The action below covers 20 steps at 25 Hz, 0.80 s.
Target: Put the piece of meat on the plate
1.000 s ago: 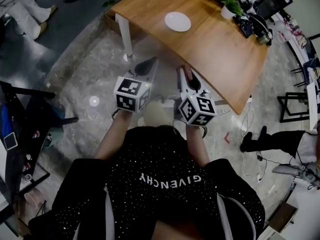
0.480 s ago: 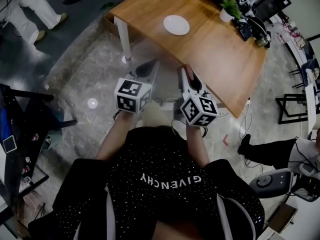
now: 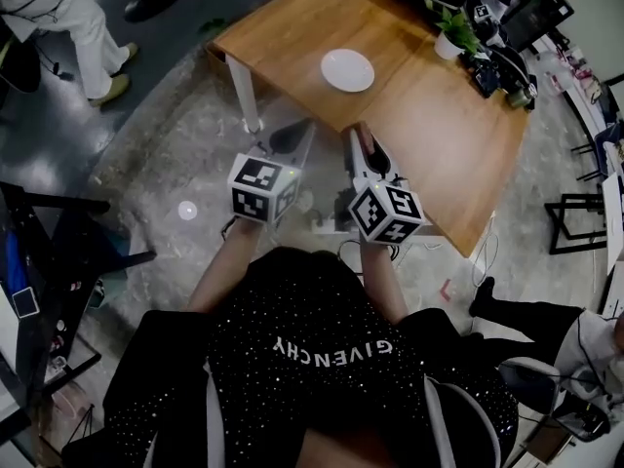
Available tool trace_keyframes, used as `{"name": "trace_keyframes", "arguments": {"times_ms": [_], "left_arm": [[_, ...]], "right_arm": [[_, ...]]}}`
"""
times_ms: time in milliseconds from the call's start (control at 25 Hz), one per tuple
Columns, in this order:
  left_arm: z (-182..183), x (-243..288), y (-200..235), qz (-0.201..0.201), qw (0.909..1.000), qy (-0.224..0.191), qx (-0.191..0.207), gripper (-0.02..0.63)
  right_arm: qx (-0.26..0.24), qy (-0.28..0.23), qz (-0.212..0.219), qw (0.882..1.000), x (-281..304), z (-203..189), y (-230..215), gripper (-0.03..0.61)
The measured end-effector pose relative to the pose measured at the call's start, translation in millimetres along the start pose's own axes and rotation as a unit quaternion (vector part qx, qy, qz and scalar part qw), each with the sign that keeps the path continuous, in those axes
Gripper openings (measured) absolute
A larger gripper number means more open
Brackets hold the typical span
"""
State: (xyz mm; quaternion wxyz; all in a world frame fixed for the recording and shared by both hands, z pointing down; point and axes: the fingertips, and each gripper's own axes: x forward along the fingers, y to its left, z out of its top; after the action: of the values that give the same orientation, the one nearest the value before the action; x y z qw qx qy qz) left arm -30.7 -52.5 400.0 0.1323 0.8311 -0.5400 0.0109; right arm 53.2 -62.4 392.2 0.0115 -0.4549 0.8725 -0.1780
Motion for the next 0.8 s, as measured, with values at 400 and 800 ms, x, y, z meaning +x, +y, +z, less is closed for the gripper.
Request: {"name": "trace_keyframes", "arguments": {"times_ms": [400, 800], "left_arm": [[20, 83, 51, -0.008, 0.9996, 0.021, -0.015, 0.011], [38, 177, 81, -0.036, 0.9983, 0.041, -0.018, 0.011]], "right_arm": [[0.006, 0.019, 0.003, 1.0, 91, 21, -33, 0.098], [0.019, 0.022, -0.042, 0.999, 156, 47, -102, 0.098]]}}
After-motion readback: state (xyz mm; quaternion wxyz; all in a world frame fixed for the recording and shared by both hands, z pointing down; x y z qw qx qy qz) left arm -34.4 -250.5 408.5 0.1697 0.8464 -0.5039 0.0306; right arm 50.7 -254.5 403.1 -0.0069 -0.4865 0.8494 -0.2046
